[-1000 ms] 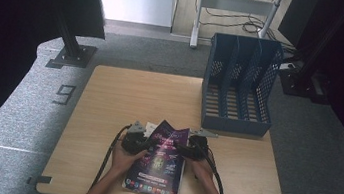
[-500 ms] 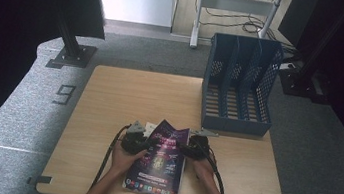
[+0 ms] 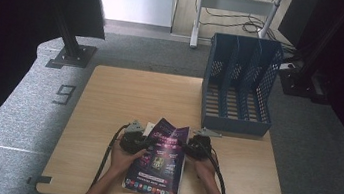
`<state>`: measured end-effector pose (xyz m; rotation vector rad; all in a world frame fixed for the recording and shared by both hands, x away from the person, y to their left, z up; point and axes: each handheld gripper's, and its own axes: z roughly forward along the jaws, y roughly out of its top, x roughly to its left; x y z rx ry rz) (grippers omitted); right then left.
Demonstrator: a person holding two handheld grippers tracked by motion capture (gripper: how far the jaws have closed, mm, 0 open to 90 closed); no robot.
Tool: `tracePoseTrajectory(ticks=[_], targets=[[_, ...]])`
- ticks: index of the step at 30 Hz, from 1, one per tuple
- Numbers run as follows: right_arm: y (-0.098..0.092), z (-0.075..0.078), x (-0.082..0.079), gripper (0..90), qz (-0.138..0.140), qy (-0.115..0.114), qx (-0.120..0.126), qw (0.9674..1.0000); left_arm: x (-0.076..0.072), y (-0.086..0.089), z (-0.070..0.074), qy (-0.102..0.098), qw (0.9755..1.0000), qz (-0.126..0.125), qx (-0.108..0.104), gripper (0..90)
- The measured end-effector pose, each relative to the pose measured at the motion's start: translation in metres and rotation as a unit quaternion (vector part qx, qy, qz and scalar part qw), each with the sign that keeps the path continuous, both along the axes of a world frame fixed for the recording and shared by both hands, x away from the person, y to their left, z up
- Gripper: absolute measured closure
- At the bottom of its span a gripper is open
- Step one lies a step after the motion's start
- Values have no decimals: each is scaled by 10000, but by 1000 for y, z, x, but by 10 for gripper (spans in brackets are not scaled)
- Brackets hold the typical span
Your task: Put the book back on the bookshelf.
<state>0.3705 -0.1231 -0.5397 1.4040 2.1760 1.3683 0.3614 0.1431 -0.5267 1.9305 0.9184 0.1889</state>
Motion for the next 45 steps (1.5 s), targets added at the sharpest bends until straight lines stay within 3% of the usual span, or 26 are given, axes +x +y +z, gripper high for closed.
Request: tracePoseTrajectory(ticks=[12,15,23,38,43,45], targets=[[-6,23,-14,675,64,-440,169,9989,-6,6,18,-175,9993,-88,-331,847],[-8,31,-19,679,161,-696,253,9971,-7,10,24,-210,9987,-113,-444,847],[-10,46,-28,689,235,-1035,341,9938,-10,15,36,-348,9973,-195,-624,851],[-10,57,-34,699,250,-1255,360,9911,-12,15,44,-477,9963,-228,-679,857],[-11,63,-32,705,268,-1312,368,9903,-10,15,52,-542,9958,-249,-695,857],[-12,69,-31,711,297,-1400,398,9889,-8,17,59,-657,9945,-320,-746,857]])
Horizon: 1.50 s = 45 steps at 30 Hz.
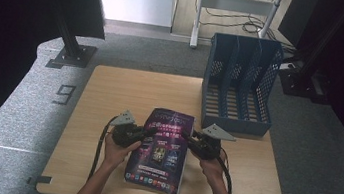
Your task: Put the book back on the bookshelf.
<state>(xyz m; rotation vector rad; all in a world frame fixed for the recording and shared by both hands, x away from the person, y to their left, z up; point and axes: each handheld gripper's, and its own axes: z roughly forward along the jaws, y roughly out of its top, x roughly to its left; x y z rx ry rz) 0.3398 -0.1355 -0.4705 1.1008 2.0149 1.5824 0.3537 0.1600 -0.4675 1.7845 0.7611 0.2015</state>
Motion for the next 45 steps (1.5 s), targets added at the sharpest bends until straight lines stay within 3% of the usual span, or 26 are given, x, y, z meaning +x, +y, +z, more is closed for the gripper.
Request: tracePoseTrajectory(ticks=[14,23,29,35,39,41,45], targets=[[0,12,-1,727,15,-218,123,9997,2,0,14,-171,9998,5,62,861],[2,23,3,741,-59,-423,114,9990,11,-1,27,-264,9996,48,107,861],[2,25,2,745,-58,-508,117,9986,11,-1,28,-285,9995,61,134,861],[3,28,2,746,-110,-627,61,9980,13,-2,31,-331,9993,93,156,861],[6,34,6,750,-158,-690,0,9975,21,-3,38,-338,9991,182,182,861],[12,46,12,755,-167,-881,-188,9958,29,-1,46,-368,9989,264,123,860],[15,57,13,771,-153,-1092,-250,9936,27,1,52,-518,9982,287,81,860]])
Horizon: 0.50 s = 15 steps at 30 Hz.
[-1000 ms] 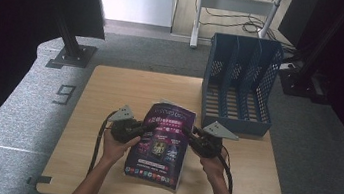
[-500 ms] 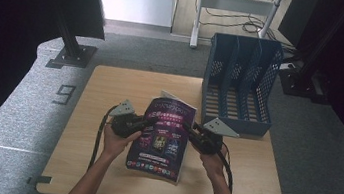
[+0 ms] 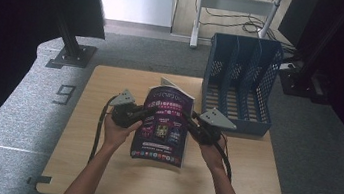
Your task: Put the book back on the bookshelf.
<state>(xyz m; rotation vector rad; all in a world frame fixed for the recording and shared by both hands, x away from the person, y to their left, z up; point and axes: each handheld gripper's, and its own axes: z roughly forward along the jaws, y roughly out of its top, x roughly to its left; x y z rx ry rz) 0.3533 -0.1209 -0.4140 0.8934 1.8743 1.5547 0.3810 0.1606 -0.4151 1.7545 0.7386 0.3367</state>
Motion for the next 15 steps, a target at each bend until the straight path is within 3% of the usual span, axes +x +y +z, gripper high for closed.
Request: tracePoseTrajectory(ticks=[6,15], targets=[[-4,-5,-10,789,65,-173,60,9998,-10,2,-3,-88,9999,-39,44,859],[-5,-5,-13,793,120,-212,103,9996,-7,2,-3,-138,9999,48,26,860]])
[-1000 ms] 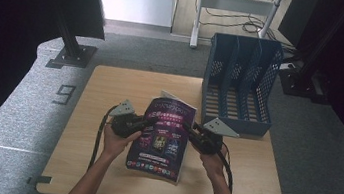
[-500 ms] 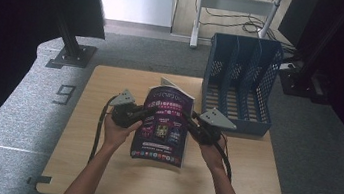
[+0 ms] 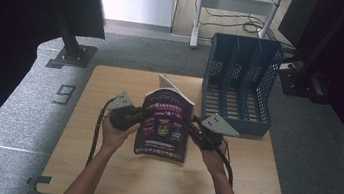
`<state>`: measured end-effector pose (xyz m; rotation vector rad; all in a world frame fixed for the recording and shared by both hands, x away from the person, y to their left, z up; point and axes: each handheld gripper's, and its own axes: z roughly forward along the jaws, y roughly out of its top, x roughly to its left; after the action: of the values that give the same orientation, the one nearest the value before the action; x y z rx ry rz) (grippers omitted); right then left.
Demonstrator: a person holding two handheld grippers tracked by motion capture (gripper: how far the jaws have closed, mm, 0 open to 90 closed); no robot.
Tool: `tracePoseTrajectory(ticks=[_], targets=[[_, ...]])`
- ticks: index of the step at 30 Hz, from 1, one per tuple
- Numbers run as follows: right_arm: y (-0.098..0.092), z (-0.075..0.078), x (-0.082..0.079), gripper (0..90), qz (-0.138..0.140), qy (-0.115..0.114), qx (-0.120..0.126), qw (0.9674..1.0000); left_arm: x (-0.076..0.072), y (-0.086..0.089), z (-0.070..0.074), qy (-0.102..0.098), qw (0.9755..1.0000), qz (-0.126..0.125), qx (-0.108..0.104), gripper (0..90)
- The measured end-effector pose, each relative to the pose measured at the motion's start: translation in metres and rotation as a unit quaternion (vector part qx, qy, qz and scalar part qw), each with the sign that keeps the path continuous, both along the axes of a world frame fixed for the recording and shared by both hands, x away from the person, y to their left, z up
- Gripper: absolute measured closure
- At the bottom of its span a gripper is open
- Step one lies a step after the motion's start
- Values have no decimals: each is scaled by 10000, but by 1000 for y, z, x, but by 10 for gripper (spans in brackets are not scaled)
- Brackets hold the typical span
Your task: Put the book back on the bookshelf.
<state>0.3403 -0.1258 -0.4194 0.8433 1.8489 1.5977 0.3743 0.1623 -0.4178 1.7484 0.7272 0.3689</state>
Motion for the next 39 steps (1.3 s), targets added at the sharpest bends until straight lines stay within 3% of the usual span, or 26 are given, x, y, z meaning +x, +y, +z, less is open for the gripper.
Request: tracePoseTrajectory(ticks=[6,10,17,21,24,29,39], targets=[[3,7,8,793,-86,-187,48,9998,9,1,12,-63,9999,72,-74,860],[6,10,5,797,-93,-363,-14,9993,5,2,14,-144,9999,49,-36,860],[3,5,0,812,32,-320,-15,9995,-3,8,1,-38,9998,-81,-166,846],[1,-2,-8,813,48,-304,-198,9993,-7,12,-4,-79,9997,-91,-201,806],[-1,-4,-10,813,17,-220,-108,9997,-10,12,-4,-162,9997,-83,-157,794],[-10,-9,-15,813,33,-109,14,9999,-10,12,-5,-174,9998,-43,-95,706],[-16,-12,-24,813,281,-110,72,9995,0,12,-10,-17,9998,173,-124,511]])
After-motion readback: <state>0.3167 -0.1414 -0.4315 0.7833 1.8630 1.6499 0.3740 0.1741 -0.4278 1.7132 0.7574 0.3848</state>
